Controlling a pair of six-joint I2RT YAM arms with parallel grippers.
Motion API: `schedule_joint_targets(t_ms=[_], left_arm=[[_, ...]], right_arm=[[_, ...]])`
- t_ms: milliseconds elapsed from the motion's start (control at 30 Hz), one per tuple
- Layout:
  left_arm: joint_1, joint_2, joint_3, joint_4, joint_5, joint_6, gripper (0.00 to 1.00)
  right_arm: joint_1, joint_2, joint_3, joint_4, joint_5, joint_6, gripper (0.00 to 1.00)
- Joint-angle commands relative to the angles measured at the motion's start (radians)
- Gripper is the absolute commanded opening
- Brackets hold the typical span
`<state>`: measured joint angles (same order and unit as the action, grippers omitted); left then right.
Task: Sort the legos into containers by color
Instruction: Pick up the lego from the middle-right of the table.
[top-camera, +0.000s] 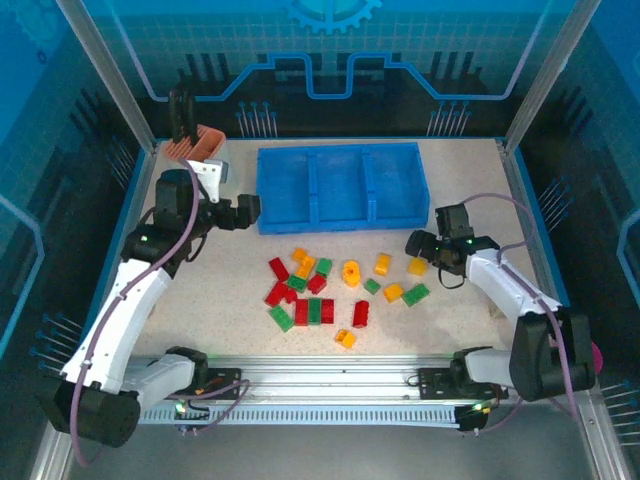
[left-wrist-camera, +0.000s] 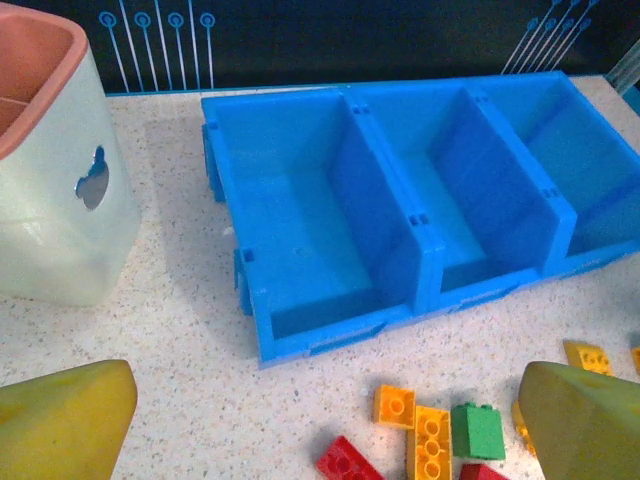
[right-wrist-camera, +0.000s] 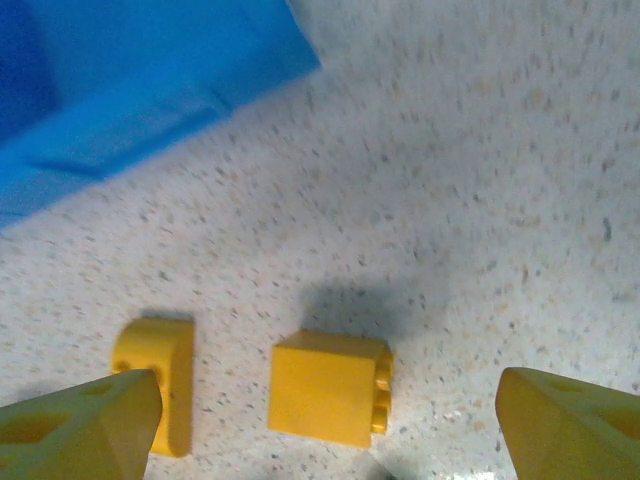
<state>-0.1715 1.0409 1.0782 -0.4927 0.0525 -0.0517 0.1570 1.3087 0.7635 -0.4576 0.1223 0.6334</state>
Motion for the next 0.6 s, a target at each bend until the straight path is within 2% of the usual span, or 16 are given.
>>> schedule_joint_targets(t_ms=[0, 433, 567], left_arm=[[-0.005, -0.023, -0.033, -0.012, 0.03, 0.022, 0.99], [-0.005, -0.024, -0.052, -0.005, 0.03, 0.024, 0.99], [-0.005, -0.019, -0.046, -0.009, 0.028, 0.03, 0.99]], right_arm=[[0.02, 0.051, 0.05, -0.042, -0.006, 0.032, 0.87], [0.04, 0.246, 0.082, -0.045, 0.007, 0.036, 0.79], [0.041, 0.276, 0.088, -0.029, 0.004, 0.037, 0.72]])
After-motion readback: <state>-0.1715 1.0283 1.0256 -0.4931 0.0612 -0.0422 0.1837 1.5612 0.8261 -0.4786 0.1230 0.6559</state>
